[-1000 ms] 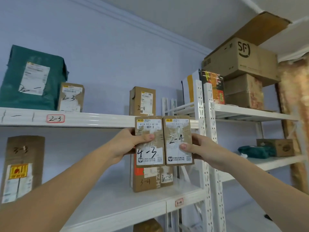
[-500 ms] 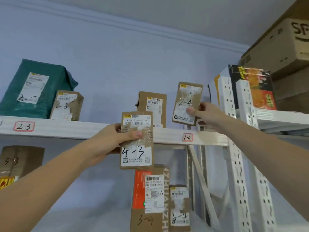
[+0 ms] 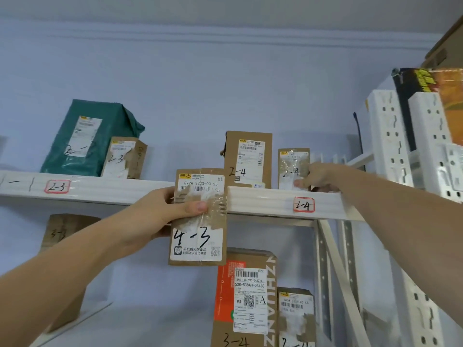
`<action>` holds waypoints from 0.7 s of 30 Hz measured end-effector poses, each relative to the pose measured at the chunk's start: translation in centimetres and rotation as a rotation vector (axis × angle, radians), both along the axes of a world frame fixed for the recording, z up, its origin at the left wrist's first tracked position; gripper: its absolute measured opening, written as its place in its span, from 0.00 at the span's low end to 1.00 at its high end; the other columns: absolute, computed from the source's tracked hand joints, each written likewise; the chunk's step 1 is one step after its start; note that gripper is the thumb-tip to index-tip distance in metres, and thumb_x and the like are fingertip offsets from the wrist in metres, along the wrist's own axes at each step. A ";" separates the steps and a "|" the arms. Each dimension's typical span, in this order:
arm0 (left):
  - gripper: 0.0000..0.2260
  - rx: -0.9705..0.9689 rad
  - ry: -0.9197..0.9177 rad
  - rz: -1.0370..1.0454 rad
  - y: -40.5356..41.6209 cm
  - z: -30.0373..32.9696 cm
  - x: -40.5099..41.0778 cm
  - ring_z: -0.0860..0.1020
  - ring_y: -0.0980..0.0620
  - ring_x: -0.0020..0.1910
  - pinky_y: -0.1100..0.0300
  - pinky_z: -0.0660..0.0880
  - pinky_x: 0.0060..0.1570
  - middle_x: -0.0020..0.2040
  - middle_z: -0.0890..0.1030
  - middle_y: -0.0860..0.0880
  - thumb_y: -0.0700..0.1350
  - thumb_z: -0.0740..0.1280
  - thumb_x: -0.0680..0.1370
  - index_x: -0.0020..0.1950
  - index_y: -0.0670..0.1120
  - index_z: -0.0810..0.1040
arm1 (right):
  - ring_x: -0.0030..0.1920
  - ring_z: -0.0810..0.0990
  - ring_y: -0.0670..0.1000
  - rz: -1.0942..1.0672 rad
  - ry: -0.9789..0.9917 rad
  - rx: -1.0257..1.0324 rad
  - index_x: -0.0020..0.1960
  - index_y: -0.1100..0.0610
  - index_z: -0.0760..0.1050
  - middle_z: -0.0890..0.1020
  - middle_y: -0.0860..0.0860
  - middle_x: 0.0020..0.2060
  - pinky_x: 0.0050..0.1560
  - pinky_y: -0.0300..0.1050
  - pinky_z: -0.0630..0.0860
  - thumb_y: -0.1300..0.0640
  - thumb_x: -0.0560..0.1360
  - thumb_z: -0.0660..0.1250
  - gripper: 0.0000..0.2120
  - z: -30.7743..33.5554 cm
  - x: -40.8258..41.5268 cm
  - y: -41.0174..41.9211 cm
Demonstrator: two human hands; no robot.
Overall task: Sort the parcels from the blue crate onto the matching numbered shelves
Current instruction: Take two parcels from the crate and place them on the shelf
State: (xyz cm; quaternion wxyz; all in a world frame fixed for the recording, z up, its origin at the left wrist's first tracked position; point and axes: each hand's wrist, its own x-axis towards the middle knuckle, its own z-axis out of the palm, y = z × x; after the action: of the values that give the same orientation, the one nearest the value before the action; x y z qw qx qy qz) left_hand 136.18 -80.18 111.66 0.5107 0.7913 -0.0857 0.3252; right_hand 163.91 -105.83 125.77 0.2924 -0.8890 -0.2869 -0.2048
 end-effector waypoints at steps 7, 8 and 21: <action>0.28 -0.031 0.042 0.028 -0.9 -1.0 -0.3 0.85 0.44 0.57 0.42 0.78 0.64 0.57 0.87 0.46 0.52 0.79 0.68 0.66 0.47 0.79 | 0.37 0.71 0.49 0.038 -0.008 -0.073 0.53 0.58 0.69 0.75 0.58 0.54 0.32 0.40 0.70 0.54 0.81 0.71 0.12 0.4 0.8 0.8; 0.27 -0.030 0.041 0.033 -1.2 -1.1 -0.3 0.86 0.44 0.57 0.42 0.79 0.63 0.57 0.87 0.46 0.52 0.78 0.68 0.66 0.47 0.80 | 0.36 0.71 0.49 0.037 -0.019 -0.068 0.52 0.58 0.69 0.76 0.58 0.55 0.32 0.40 0.70 0.53 0.81 0.71 0.12 0.4 0.8 0.9; 0.24 -0.071 0.068 0.003 -2.8 -3.9 -2.6 0.87 0.49 0.53 0.55 0.80 0.51 0.54 0.88 0.48 0.51 0.76 0.69 0.64 0.46 0.80 | 0.55 0.80 0.61 -0.195 -0.286 -0.163 0.61 0.66 0.74 0.81 0.62 0.61 0.57 0.53 0.74 0.39 0.73 0.75 0.33 -1.4 -6.8 -2.6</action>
State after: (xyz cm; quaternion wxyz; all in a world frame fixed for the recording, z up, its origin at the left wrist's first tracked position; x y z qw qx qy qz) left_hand 133.62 -83.01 107.80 0.5407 0.7833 -0.0555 0.3017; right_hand 157.07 -108.42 124.37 0.1545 -0.8951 -0.2534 -0.3327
